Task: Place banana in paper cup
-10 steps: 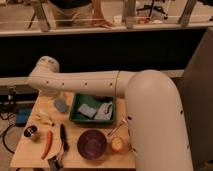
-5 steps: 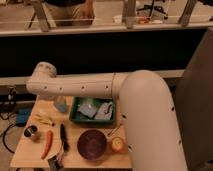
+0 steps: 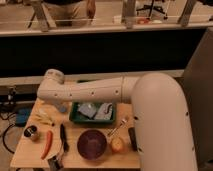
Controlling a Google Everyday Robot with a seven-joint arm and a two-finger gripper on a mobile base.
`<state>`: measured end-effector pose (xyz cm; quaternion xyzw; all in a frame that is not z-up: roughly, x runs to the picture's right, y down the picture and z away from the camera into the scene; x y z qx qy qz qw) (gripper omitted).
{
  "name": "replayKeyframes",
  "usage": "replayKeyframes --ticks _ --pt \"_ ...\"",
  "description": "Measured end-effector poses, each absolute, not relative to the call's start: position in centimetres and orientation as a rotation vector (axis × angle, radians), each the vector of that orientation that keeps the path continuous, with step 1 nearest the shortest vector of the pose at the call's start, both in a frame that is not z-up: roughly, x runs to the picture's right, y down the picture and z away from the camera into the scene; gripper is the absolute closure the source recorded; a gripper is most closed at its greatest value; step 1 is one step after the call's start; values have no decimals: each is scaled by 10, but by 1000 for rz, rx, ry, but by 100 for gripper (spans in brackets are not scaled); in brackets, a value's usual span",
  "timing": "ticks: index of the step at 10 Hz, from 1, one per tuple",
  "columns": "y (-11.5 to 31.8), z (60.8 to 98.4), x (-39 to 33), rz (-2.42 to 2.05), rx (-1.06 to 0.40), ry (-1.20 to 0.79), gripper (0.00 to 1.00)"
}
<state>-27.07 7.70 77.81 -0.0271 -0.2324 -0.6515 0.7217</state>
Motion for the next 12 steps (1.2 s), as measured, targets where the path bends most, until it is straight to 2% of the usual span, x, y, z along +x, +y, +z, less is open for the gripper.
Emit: replayKeyframes --ticks 5,12 --pt "116 811 -266 -1455 -52 -618 20" --pt "128 815 -275 -1478 -59 -670 20"
